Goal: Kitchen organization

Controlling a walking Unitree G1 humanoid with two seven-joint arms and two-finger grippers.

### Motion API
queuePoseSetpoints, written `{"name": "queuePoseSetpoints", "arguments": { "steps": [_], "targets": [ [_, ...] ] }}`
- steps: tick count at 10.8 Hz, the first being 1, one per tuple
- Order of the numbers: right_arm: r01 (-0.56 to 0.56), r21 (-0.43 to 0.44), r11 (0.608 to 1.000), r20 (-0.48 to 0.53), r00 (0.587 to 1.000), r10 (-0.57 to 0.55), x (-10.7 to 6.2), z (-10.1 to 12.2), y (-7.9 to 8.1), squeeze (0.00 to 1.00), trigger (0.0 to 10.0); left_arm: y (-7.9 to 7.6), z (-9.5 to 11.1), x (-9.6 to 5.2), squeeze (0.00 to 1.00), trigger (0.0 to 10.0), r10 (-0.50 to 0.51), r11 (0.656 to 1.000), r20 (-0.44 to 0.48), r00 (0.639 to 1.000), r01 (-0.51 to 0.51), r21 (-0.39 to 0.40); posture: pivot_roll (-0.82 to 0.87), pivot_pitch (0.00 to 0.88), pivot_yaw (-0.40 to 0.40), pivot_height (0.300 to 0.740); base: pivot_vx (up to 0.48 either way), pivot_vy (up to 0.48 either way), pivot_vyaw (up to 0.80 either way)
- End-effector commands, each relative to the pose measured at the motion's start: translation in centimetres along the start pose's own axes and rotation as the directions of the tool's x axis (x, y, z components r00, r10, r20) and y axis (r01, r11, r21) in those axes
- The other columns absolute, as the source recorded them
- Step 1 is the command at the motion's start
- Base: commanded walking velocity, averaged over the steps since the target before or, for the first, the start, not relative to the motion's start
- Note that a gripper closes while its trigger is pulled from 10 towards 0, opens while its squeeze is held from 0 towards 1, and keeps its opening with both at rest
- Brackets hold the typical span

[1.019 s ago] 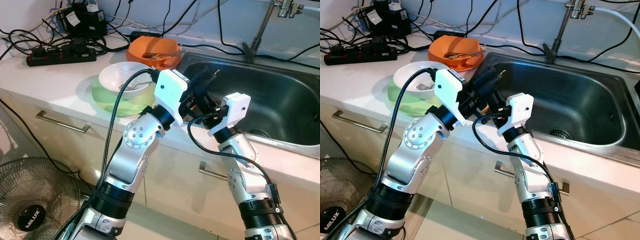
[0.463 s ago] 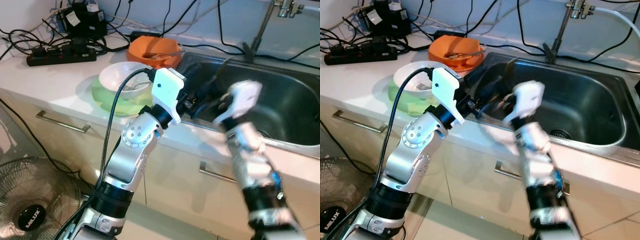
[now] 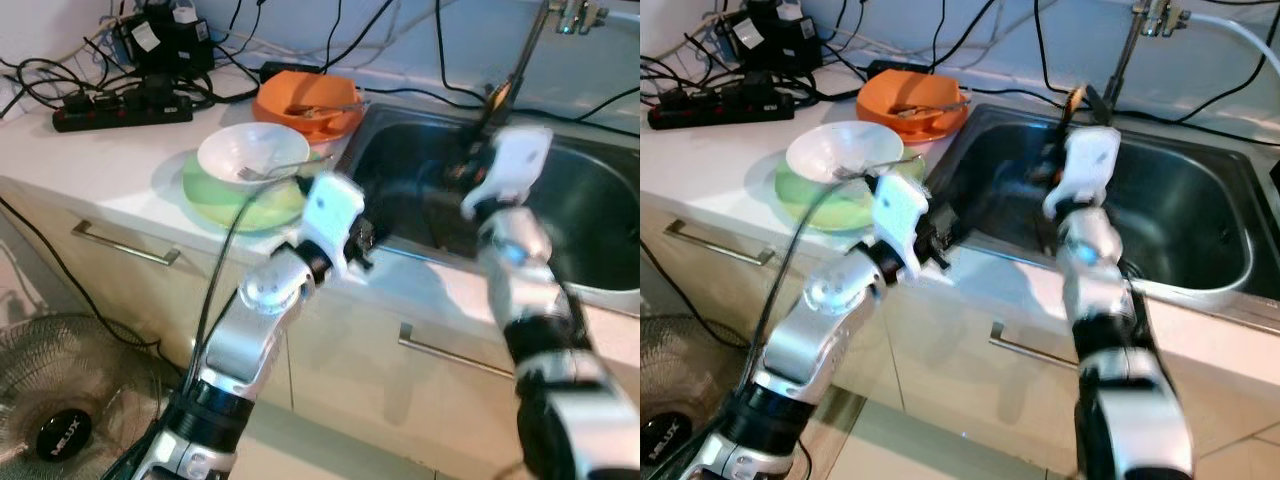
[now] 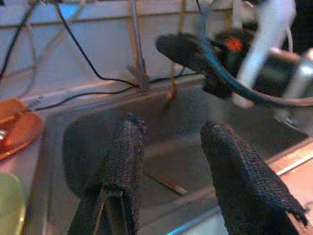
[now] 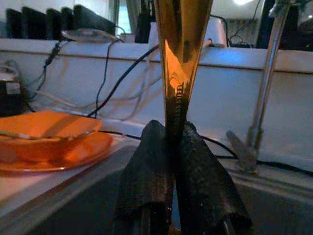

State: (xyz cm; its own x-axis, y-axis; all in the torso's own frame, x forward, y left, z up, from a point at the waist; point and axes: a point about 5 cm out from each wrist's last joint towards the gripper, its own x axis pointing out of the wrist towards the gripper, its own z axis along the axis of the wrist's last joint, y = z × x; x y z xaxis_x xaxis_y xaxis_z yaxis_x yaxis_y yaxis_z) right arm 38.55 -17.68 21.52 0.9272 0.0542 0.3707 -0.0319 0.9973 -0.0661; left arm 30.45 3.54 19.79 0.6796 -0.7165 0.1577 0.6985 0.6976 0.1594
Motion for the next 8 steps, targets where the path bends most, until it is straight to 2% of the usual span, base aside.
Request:
{"name": "queuePoseSetpoints", "arguments": {
  "steps": [1,4,7,8],
  "targets": [
    [0.012,-0.032,0.999,0.008,1.0,-0.012,0.5,0.3,-0.4,0.0,10.0,-0.4,-0.2,0.0,0.0,10.0,-0.021,1.0,-0.022,1.0,0.02,-0.007,0.22,0.05,-0.01,0.74,0.0,0.0,0.0],
    [-0.001,-0.056,0.998,-0.056,0.998,-0.002,1.2,-0.4,-0.2,0.0,10.0,-0.1,-1.1,-0.6,0.0,10.0,-0.006,1.0,-0.093,0.996,0.005,-0.006,0.23,0.052,-0.015,0.74,0.0,0.0,0.0],
    [-0.04,-0.097,0.994,-0.212,0.977,0.018,0.6,-2.8,0.2,0.0,10.0,-0.1,-1.7,-1.1,0.0,10.0,-0.009,1.0,-0.173,0.985,0.008,-0.011,0.24,0.051,-0.02,0.74,0.0,0.0,0.0],
    [-0.058,-0.108,0.992,-0.271,0.962,0.027,0.2,-3.8,0.5,0.0,10.0,-0.1,-2.4,-1.5,0.0,10.0,-0.012,0.999,-0.228,0.973,0.005,-0.033,0.24,0.051,-0.023,0.74,0.0,0.0,0.0]
  ]
}}
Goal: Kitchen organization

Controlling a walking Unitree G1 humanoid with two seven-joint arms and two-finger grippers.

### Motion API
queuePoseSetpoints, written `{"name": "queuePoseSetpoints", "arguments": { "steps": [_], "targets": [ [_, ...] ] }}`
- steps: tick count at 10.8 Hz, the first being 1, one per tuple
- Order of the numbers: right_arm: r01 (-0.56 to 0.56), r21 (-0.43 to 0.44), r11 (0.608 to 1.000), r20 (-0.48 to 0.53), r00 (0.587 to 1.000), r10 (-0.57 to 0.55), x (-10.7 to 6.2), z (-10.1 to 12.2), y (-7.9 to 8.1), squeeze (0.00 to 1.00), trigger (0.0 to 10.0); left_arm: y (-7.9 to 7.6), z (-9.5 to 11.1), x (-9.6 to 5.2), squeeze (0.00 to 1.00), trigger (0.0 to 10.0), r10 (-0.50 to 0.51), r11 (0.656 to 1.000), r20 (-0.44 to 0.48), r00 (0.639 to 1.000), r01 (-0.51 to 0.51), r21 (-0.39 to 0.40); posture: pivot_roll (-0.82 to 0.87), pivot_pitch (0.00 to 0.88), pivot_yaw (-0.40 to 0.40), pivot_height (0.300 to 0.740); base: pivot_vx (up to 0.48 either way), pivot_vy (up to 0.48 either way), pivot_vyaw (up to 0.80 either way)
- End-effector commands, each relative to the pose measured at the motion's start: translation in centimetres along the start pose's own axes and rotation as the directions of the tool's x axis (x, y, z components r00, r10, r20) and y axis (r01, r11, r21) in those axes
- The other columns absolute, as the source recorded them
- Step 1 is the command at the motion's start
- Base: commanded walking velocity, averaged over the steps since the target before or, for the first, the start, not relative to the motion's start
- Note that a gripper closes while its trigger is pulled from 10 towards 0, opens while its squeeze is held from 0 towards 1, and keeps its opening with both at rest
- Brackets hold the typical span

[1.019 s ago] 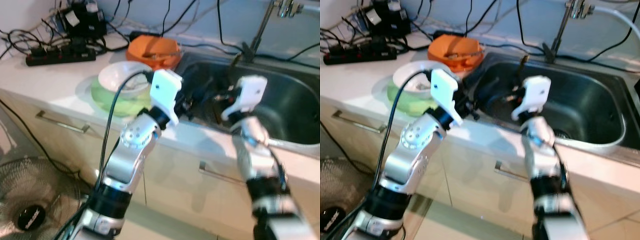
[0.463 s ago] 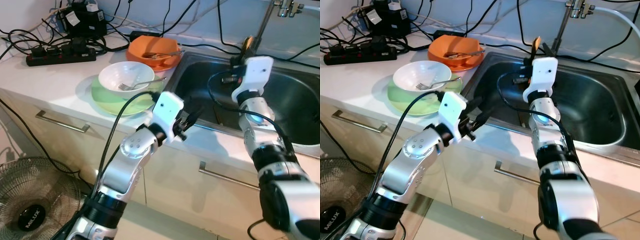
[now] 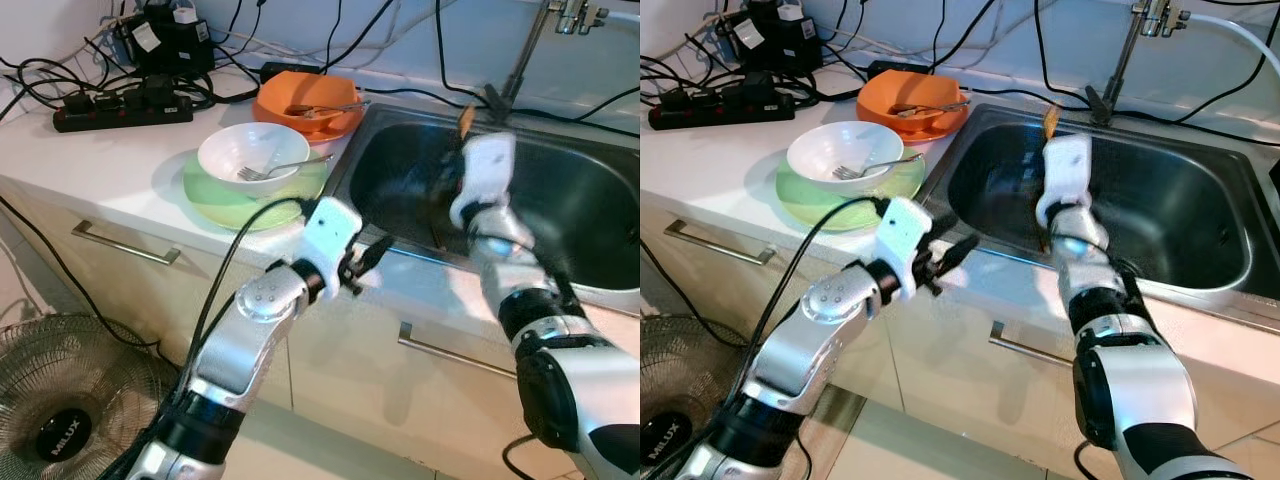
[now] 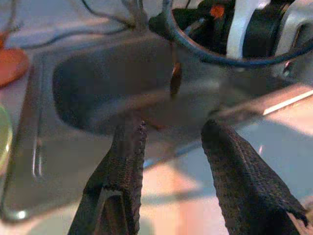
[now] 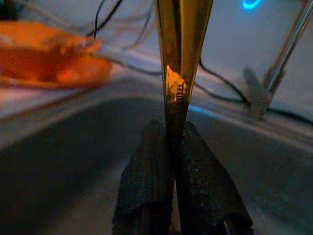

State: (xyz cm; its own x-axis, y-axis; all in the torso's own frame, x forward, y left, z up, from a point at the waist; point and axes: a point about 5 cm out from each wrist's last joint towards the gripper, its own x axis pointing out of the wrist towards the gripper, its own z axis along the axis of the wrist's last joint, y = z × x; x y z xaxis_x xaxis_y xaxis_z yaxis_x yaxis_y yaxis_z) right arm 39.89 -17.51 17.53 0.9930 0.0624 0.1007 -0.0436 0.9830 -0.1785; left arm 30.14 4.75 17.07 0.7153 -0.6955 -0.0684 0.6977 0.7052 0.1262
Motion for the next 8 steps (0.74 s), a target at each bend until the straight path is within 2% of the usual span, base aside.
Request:
{"name": "queuePoseSetpoints", "arguments": {
  "steps": [1,8],
  "targets": [
    [-0.013,-0.011,1.0,-0.007,1.0,0.013,0.2,0.3,0.3,0.0,10.0,-0.3,-0.1,-0.2,0.0,10.0,-0.015,1.0,-0.017,1.0,0.015,-0.004,0.24,0.053,-0.022,0.74,0.0,0.0,0.0],
    [-0.051,-0.046,0.998,-0.167,0.985,0.042,-0.9,-3.0,1.4,0.0,10.0,-0.4,-0.8,-0.8,0.0,10.0,0.001,1.0,-0.089,0.996,-0.004,-0.03,0.26,0.066,-0.03,0.74,0.0,0.0,0.0]
  ]
}}
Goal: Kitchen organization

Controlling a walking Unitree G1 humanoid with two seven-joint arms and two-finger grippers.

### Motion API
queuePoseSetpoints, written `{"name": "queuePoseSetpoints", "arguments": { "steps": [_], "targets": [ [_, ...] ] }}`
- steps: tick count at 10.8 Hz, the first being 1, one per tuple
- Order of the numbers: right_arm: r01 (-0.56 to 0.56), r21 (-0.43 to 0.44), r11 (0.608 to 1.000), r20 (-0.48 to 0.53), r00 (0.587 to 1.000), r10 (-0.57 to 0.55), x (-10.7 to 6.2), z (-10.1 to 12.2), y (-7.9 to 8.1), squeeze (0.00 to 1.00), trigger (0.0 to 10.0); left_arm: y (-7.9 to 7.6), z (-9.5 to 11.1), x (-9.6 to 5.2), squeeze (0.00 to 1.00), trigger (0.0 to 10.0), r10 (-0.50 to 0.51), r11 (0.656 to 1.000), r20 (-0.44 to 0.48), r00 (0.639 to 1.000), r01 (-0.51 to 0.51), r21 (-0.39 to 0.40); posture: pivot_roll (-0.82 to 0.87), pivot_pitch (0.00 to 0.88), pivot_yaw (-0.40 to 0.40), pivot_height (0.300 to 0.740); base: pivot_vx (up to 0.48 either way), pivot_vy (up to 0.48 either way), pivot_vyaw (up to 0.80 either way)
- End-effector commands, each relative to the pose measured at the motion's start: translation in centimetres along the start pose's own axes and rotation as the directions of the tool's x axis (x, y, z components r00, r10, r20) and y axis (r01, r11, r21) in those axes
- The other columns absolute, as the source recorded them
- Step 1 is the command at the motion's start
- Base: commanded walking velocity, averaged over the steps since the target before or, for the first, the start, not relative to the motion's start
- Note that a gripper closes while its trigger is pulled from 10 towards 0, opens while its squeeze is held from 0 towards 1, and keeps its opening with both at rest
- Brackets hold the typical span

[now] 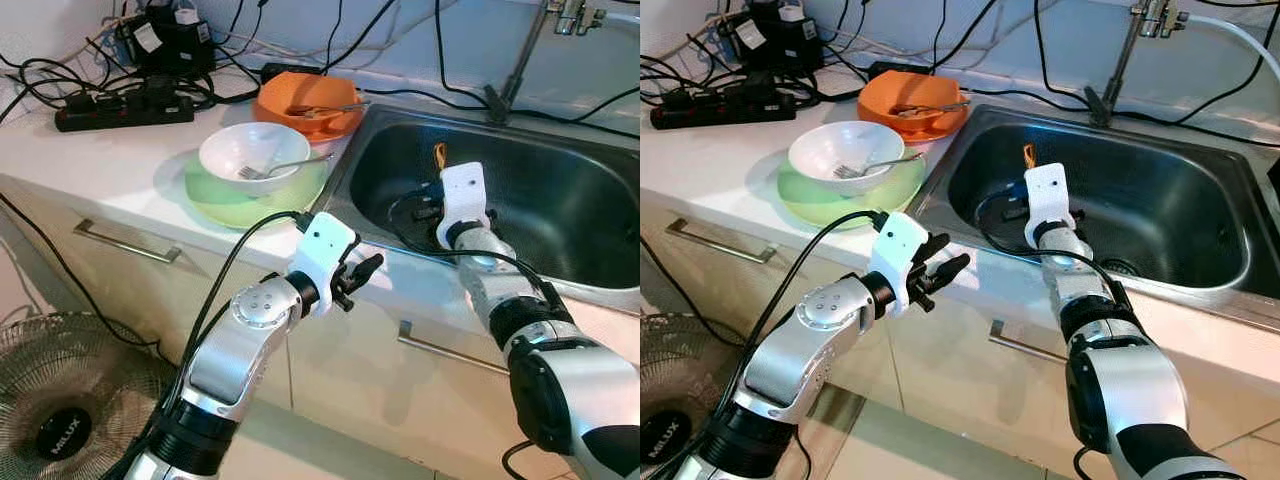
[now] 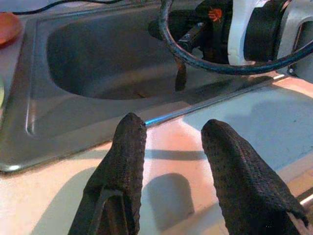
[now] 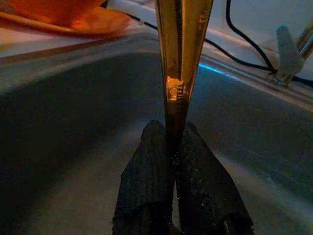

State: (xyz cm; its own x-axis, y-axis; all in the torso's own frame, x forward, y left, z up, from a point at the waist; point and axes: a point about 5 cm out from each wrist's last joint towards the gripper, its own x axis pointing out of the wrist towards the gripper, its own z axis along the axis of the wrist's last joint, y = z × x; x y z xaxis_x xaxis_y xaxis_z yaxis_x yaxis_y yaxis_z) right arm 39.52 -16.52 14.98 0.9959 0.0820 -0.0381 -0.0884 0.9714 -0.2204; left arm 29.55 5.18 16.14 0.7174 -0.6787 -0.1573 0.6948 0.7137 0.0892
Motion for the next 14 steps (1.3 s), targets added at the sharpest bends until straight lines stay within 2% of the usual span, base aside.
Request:
{"name": "queuePoseSetpoints", "arguments": {
  "steps": [1,2,3,4,7,8,9,11,14],
  "targets": [
    [-0.003,-0.007,1.0,-0.052,0.999,0.003,-0.3,-1.1,0.1,0.0,10.0,-0.2,0.2,-0.1,0.0,10.0,-0.002,1.0,-0.001,1.0,0.002,0.007,0.26,0.066,-0.031,0.74,0.0,0.0,0.0],
    [-0.007,-0.003,1.0,-0.066,0.998,0.007,-0.4,-1.5,0.2,0.0,10.0,-0.3,0.2,-0.2,0.0,10.0,-0.002,1.0,-0.004,1.0,0.002,0.006,0.26,0.065,-0.029,0.74,0.0,0.0,0.0],
    [-0.016,0.001,1.0,-0.079,0.997,0.016,-0.5,-1.7,0.3,0.06,10.0,-0.3,0.2,-0.2,0.0,10.0,-0.002,1.0,-0.006,1.0,0.002,0.006,0.26,0.061,-0.03,0.74,0.0,0.0,0.0],
    [-0.023,0.006,1.0,-0.092,0.995,0.024,-0.6,-2.1,0.5,1.0,10.0,-0.3,0.1,-0.2,0.0,10.0,-0.003,1.0,-0.009,1.0,0.003,0.006,0.27,0.057,-0.029,0.74,0.0,0.0,0.0],
    [-0.028,0.0,1.0,-0.1,0.995,0.028,-0.7,-2.2,0.6,1.0,10.0,-0.3,0.1,-0.3,0.0,10.0,-0.005,1.0,-0.012,1.0,0.005,0.007,0.27,0.048,-0.027,0.74,0.0,0.0,0.0],
    [-0.03,-0.005,1.0,-0.095,0.995,0.03,-0.6,-2.1,0.7,0.76,10.0,-0.3,0.1,-0.3,0.0,10.0,-0.006,1.0,-0.011,1.0,0.006,0.008,0.27,0.043,-0.026,0.74,0.0,0.0,0.0],
    [-0.033,-0.013,0.999,-0.087,0.996,0.032,-0.6,-2.0,0.7,0.0,10.0,-0.3,0.1,-0.2,0.0,10.0,-0.006,1.0,-0.011,1.0,0.007,0.009,0.27,0.041,-0.027,0.74,0.0,0.0,0.0],
    [-0.03,-0.02,0.999,-0.057,0.998,0.029,-0.4,-1.5,0.7,0.0,10.0,-0.3,0.1,-0.2,0.0,10.0,-0.004,1.0,-0.01,1.0,0.004,0.011,0.26,0.046,-0.028,0.74,0.0,0.0,0.0],
    [0.001,0.009,1.0,0.113,0.994,-0.002,0.1,1.5,-0.3,0.0,10.0,-0.1,0.4,0.1,0.0,10.0,0.039,0.998,0.033,0.999,-0.04,0.044,0.23,0.058,-0.031,0.74,0.0,0.0,0.0]
  ]
}}
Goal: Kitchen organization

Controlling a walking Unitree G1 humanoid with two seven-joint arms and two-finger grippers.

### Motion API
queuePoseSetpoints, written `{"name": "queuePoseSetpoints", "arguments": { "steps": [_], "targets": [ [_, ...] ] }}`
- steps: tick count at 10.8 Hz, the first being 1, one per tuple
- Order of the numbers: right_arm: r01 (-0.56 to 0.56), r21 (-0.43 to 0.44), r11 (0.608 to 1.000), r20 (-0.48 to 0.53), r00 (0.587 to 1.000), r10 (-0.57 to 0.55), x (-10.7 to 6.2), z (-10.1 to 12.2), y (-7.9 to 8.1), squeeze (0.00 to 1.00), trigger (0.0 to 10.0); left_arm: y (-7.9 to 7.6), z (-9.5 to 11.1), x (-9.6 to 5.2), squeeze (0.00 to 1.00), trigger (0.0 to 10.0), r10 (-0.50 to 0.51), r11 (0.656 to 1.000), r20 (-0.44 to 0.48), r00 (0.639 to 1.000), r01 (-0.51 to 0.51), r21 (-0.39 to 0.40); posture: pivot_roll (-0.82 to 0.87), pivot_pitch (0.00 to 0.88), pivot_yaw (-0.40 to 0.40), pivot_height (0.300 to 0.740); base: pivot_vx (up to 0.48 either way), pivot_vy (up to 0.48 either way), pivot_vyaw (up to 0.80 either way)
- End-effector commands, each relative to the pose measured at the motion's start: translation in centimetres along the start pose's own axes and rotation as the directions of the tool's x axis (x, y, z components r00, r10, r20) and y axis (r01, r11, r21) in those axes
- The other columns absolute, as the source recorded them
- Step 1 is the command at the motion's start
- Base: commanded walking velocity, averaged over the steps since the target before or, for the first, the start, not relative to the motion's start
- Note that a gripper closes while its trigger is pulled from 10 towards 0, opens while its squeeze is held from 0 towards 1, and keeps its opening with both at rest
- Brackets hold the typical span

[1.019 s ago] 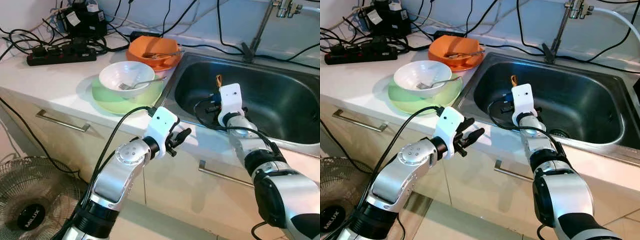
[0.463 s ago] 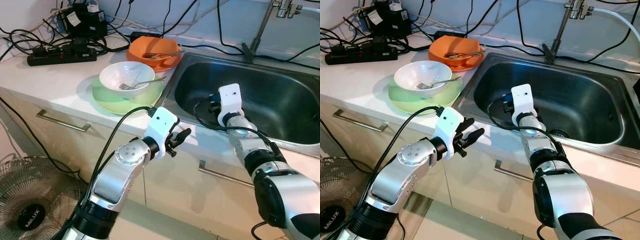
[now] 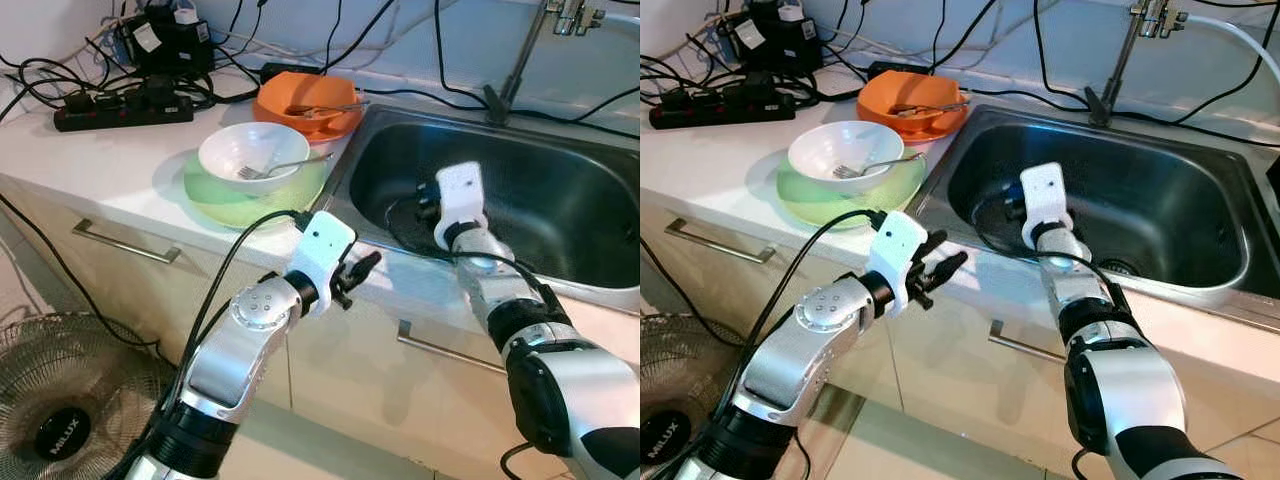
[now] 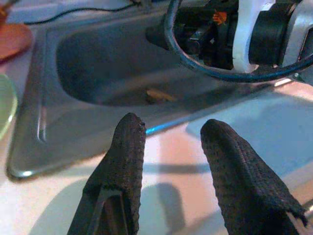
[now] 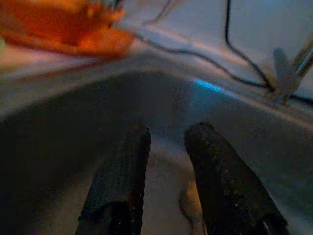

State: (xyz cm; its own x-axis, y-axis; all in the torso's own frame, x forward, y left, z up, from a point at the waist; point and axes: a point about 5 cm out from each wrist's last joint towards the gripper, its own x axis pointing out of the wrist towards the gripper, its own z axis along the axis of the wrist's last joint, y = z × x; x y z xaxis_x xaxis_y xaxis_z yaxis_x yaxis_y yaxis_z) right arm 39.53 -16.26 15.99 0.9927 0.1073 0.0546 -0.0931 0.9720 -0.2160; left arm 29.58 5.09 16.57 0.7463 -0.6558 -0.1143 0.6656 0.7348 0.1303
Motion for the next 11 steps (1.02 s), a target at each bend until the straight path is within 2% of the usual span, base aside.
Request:
{"name": "queuePoseSetpoints", "arguments": {
  "steps": [1,4,6,8,10,11],
  "targets": [
    [0.019,0.02,1.0,0.091,0.996,-0.02,0.4,1.8,-0.9,0.0,10.0,0.1,0.3,0.2,0.0,10.0,0.017,1.0,0.017,1.0,-0.018,0.017,0.22,0.06,-0.032,0.74,0.0,0.0,0.0],
    [0.038,0.043,0.998,0.262,0.964,-0.048,0.2,4.3,-2.1,0.0,10.0,0.4,0.7,0.4,0.0,10.0,0.064,0.997,0.063,0.996,-0.066,0.034,0.21,0.071,-0.035,0.74,0.0,0.0,0.0],
    [0.041,0.055,0.998,0.313,0.948,-0.056,-0.7,4.1,-2.3,0.0,10.0,0.6,0.7,0.3,0.0,10.0,0.074,0.996,0.073,0.995,-0.077,0.033,0.2,0.075,-0.034,0.74,0.0,0.0,0.0],
    [0.045,0.071,0.996,0.348,0.935,-0.067,-2.9,3.1,-2.2,0.0,10.0,1.0,0.9,0.3,0.0,10.0,0.116,0.992,0.102,0.988,-0.12,0.028,0.19,0.081,-0.027,0.74,0.0,0.0,0.0],
    [0.032,0.115,0.993,0.339,0.938,-0.07,-4.8,1.6,-1.1,0.0,10.0,1.5,0.8,0.3,0.0,10.0,0.147,0.988,0.112,0.983,-0.151,0.028,0.19,0.089,-0.021,0.74,0.0,0.0,0.0],
    [0.024,0.125,0.992,0.343,0.937,-0.066,-5.1,1.7,-0.8,0.0,10.0,1.5,0.8,0.3,0.0,10.0,0.149,0.988,0.113,0.982,-0.153,0.028,0.19,0.09,-0.019,0.74,0.0,0.0,0.0]
  ]
}}
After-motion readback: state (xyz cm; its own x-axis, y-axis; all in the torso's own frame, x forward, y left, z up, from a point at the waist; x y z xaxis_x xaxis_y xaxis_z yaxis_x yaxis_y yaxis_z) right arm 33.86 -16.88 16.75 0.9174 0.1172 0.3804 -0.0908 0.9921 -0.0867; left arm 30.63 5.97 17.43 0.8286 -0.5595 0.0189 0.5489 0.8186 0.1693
